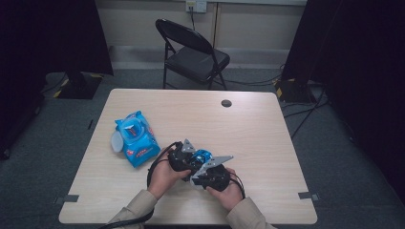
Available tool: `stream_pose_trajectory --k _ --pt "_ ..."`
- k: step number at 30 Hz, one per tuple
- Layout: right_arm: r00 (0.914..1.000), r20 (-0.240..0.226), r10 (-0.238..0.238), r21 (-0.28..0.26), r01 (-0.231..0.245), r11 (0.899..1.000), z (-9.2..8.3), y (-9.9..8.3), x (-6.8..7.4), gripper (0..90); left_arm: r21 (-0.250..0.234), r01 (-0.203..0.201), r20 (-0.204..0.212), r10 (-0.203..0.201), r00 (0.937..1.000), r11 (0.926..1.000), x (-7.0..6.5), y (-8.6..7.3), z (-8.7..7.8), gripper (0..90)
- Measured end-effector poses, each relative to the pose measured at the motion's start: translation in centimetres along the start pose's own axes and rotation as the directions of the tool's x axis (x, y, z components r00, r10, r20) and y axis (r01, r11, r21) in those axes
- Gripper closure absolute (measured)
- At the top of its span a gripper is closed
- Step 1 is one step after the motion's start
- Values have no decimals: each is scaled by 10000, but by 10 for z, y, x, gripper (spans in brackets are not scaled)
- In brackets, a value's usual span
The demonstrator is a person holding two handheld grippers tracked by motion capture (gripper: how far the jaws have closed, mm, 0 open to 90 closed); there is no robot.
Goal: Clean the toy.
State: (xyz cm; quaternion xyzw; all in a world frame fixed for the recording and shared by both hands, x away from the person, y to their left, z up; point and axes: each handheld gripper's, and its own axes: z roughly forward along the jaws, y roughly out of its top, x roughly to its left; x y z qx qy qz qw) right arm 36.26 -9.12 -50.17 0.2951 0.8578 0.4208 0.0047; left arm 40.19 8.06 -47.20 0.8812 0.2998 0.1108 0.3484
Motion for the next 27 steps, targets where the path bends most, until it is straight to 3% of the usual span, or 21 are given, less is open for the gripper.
stream_pose_trajectory --k 18,22,24,27 --pt "9966 -802 -182 40 186 9998 7 2 17 848 -28 -11 -56 11 10000 10000 0 -1 0 433" --pt "9970 -605 -487 215 501 9985 -2 2 21 848 -35 8 -52 -8 10000 10000 0 -2 -1 433" --pt "9980 -466 -423 208 433 9988 -9 1 19 848 -36 26 -29 -26 10000 10000 0 -2 -1 433" --pt "10000 52 3 -61 -2 10000 -28 -1 3 849 -58 41 -88 -42 10000 10000 -1 -2 -1 433"
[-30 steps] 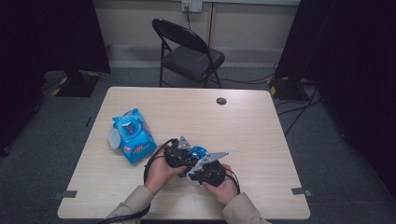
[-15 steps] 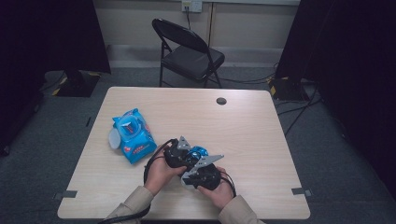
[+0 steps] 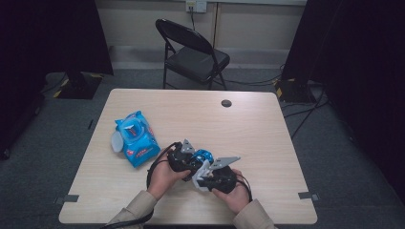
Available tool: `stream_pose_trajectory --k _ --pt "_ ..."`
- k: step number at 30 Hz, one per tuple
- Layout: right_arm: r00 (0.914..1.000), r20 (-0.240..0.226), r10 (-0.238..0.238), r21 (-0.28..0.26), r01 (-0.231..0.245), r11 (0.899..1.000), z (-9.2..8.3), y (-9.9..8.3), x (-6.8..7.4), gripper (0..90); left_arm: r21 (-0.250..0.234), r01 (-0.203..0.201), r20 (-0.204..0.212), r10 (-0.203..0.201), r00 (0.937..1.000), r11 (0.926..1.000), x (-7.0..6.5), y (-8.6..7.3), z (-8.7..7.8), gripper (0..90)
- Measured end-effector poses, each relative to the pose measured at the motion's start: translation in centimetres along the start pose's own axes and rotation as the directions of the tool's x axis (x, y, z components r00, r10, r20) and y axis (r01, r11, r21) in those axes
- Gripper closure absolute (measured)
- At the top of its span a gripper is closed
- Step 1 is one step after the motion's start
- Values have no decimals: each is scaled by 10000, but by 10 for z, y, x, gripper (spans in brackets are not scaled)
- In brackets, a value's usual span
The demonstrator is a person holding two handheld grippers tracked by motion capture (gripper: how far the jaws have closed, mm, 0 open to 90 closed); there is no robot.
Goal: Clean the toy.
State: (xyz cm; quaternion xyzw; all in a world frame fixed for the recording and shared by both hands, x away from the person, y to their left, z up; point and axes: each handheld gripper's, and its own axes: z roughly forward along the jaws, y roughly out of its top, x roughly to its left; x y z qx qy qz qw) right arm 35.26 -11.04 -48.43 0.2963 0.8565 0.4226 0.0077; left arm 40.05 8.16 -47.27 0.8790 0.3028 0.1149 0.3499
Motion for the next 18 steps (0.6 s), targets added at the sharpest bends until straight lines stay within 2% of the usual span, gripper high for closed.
stream_pose_trajectory --k 1,2,3,4,7,8,10,11,14,15,18 --pt "10000 0 0 0 0 10000 0 0 0 849 0 0 0 0 10000 10000 0 0 0 433" --pt "9990 408 177 -166 -171 9997 -10 0 -10 849 3 -2 2 2 10000 10000 0 0 0 433" --pt "9990 408 177 -166 -171 9997 -10 0 -10 849 1 11 12 -11 10000 10000 0 0 0 433" --pt "9971 591 484 -430 -459 9980 -18 -1 -19 849 -4 21 18 -21 10000 10000 0 0 0 433" --pt "9939 845 703 -596 -653 9961 -25 -2 -28 849 28 -11 19 11 10000 10000 0 0 0 433" --pt "9899 1087 914 -735 -837 9938 -30 -3 -35 849 44 -15 22 15 10000 10000 0 0 0 433" --pt "9880 1169 1013 -849 -917 9922 -31 -3 -38 850 48 -20 16 20 10000 10000 0 0 0 433" --pt "9832 1392 1183 -973 -1053 9897 -35 -4 -44 849 46 -23 15 22 10000 10000 0 0 0 433" --pt "9761 1728 1317 -1144 -1129 9870 -38 -5 -51 849 22 -11 2 11 10000 10000 0 0 0 433" --pt "9761 1728 1317 -1144 -1129 9870 -38 -5 -51 849 22 -11 2 11 10000 10000 0 0 0 433" --pt "9642 2187 1500 -1219 -1255 9846 -38 -7 -56 849 16 -6 -13 6 10000 10000 0 0 0 433"
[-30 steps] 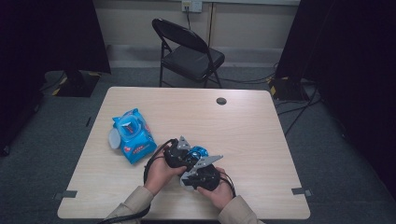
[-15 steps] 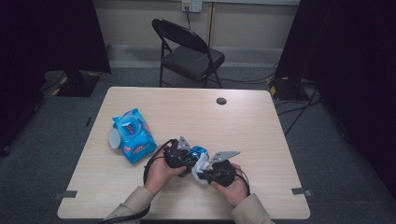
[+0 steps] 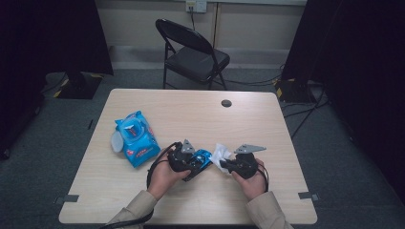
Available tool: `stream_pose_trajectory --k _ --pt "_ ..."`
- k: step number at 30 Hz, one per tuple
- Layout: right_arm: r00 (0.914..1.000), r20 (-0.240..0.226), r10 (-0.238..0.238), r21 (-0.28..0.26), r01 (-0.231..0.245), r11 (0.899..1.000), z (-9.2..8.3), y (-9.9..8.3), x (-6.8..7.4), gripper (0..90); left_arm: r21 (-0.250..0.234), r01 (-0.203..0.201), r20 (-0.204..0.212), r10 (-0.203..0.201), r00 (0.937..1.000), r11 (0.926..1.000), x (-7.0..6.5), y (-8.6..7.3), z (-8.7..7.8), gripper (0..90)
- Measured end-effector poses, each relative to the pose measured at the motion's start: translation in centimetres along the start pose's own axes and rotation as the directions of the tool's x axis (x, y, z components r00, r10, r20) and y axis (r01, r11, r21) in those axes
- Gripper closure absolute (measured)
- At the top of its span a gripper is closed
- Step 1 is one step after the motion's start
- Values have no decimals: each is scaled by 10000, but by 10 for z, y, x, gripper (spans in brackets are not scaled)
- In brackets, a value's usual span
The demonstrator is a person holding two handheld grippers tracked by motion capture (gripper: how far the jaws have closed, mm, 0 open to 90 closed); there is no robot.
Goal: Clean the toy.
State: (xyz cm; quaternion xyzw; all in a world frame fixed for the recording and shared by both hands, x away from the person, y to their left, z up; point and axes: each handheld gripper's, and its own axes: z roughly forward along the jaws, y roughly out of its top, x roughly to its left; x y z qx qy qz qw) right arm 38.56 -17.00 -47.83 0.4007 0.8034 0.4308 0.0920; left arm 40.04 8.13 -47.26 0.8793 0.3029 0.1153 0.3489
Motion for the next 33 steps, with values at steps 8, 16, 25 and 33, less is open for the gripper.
stream_pose_trajectory --k 8,16,25,33 --pt "9993 356 -91 474 74 9988 16 -7 -2 849 20 -72 -21 72 10000 10000 0 0 0 433" --pt "9990 425 -162 629 135 9979 24 -8 0 848 10 -44 -18 44 10000 10000 0 0 0 433" --pt "9993 203 -302 655 288 9974 31 -5 7 848 25 -67 -13 67 10000 10000 0 0 0 433" --pt "9990 68 -448 689 443 9966 34 -4 13 848 -39 -1 -3 1 10000 10000 0 0 0 433"
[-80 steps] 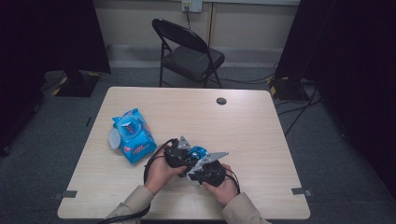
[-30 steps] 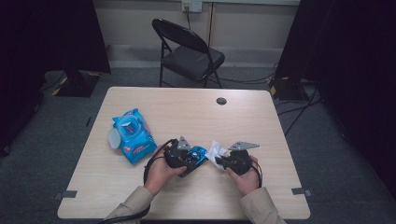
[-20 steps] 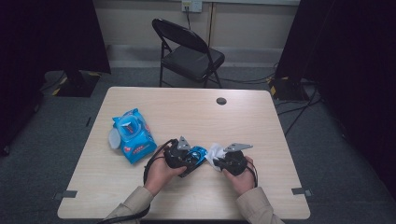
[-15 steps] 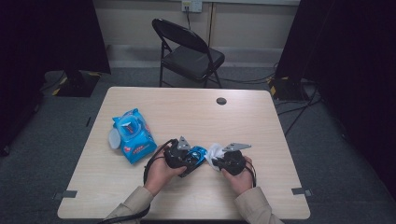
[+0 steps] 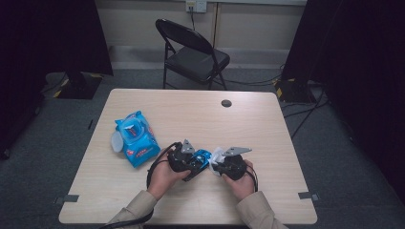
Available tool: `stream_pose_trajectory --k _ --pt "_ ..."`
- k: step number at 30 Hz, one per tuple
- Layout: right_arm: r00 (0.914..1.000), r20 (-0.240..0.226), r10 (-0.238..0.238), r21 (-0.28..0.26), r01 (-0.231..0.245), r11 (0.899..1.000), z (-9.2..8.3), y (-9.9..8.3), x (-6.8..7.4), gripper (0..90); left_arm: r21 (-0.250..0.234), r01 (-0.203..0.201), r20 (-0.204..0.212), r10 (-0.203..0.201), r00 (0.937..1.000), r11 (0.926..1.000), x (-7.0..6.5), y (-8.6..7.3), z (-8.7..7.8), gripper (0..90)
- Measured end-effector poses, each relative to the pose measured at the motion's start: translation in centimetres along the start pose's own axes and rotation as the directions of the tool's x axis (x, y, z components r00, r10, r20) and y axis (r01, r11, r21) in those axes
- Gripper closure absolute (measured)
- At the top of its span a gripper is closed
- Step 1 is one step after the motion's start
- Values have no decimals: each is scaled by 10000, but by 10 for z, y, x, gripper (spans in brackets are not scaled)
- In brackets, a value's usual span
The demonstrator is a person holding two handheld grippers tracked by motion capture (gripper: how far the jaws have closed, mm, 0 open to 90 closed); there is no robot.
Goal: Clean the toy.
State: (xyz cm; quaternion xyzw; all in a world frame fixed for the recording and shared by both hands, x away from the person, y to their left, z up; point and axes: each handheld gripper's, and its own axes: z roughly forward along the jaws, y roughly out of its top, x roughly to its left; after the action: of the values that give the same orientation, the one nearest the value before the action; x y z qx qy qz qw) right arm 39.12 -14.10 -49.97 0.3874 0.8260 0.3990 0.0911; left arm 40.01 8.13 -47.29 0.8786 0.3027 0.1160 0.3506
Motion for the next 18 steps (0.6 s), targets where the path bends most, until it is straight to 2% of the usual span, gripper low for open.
stream_pose_trajectory --k 12,18 --pt "9995 -293 -97 38 98 9999 2 0 6 848 0 20 13 -20 10000 10000 0 0 0 433" --pt "9982 -520 -301 109 307 9995 5 1 14 848 10 3 20 -3 10000 10000 0 0 0 433"
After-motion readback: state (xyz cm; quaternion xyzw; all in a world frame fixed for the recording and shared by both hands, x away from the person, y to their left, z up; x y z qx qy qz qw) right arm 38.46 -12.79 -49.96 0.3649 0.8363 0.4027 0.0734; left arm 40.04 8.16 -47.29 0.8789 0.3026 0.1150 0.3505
